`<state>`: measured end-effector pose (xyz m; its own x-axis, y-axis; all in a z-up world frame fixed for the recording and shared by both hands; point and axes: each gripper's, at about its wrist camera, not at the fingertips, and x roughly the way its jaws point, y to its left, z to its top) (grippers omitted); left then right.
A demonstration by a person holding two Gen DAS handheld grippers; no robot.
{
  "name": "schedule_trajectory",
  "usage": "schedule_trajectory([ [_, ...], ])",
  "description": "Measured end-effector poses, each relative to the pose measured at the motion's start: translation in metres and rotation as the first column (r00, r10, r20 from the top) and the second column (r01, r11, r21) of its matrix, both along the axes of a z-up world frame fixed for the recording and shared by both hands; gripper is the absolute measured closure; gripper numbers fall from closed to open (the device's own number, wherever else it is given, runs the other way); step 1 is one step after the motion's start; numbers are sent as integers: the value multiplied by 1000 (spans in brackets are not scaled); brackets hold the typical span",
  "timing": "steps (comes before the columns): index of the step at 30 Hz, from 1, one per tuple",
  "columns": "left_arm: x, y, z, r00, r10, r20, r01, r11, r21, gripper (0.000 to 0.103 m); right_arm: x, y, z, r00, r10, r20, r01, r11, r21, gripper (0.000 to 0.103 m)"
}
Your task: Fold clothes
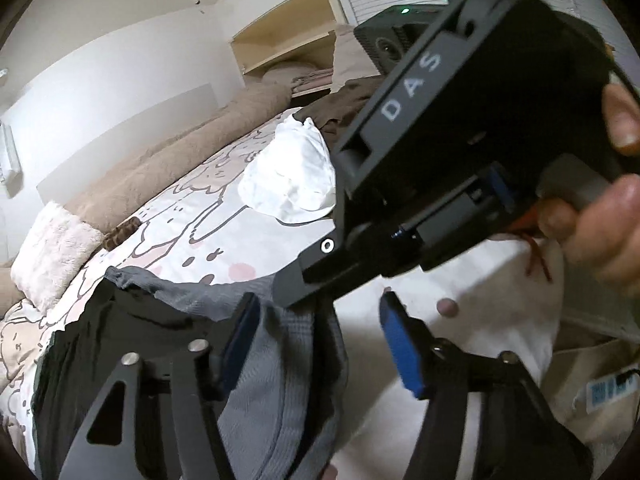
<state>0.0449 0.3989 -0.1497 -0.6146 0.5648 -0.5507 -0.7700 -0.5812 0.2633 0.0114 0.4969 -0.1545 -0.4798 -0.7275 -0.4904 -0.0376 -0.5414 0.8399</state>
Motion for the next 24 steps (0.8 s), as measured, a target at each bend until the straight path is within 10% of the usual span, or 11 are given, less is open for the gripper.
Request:
schedule_trajectory([
  [9,-18,-12,-4,995,62,76,-63,998,11,97,-5,-7,1,1000,26,16,-26,1000,13,96],
  [18,-33,-56,7,968,76,237,-109,986,128,98,-12,-16,67,986,-4,-165,58,943,327,94],
  [20,-38,-68,13,956,68,287,-120,979,166,98,-33,-13,81,979,-19,-203,92,929,359,56],
  [21,-40,-74,15,948,63,311,-125,975,184,98,-51,-12,87,975,-31,-221,117,915,387,0],
  [24,-43,-86,20,930,30,367,-113,971,208,98,-119,-18,98,969,15,-248,113,863,493,0],
])
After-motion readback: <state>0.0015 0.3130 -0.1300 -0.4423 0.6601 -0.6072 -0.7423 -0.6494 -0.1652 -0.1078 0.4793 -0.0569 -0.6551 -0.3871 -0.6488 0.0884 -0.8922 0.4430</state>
